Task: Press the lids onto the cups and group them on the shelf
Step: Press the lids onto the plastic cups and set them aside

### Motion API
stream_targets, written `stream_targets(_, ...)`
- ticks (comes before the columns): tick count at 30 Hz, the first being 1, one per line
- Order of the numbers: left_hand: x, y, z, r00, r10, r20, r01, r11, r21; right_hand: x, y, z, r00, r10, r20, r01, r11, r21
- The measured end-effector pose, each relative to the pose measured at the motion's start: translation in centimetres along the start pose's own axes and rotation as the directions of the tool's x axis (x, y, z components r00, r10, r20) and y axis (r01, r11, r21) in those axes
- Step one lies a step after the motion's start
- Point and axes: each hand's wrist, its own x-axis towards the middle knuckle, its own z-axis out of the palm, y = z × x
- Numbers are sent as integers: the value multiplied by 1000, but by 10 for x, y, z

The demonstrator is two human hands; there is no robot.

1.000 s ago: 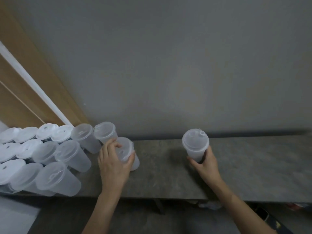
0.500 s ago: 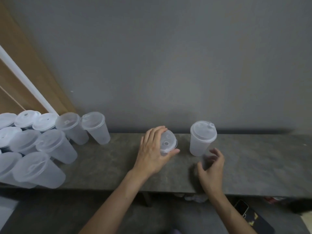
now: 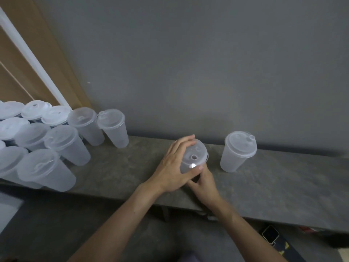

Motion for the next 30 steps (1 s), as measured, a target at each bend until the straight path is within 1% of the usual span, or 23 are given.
stream_targets(7, -1, -5, 2, 1000, -15, 5, 15, 997, -75, 1, 4, 2, 999, 21, -29, -21, 1000, 0)
stream_targets(16, -3, -7, 4, 999, -34, 24, 36, 996, -87, 1, 11, 1, 998, 21, -56, -19, 999, 28)
stream_targets(18, -4, -6, 2, 999, -25, 39, 28, 997, -77, 0, 8, 1, 998, 29, -60, -29, 1000, 11)
stream_targets(20, -6, -5, 0, 999, -13, 39, 14, 1000, -19, 1, 7, 1, 997, 34, -64, -35, 999, -9)
stream_targets(23, -15, -1, 3, 997, 53, -53, -49, 996, 69, 1, 7, -1, 997, 59, -52, -60, 998, -26)
stream_targets(26, -23, 0, 6, 973, 123, -195, -106, 990, 94, 0, 7, 0, 997, 69, -31, -70, 997, -30)
stream_targets(30, -23, 6, 6, 936, 183, -301, -151, 980, 127, -1, 2, -1, 997, 67, -26, -68, 998, -15)
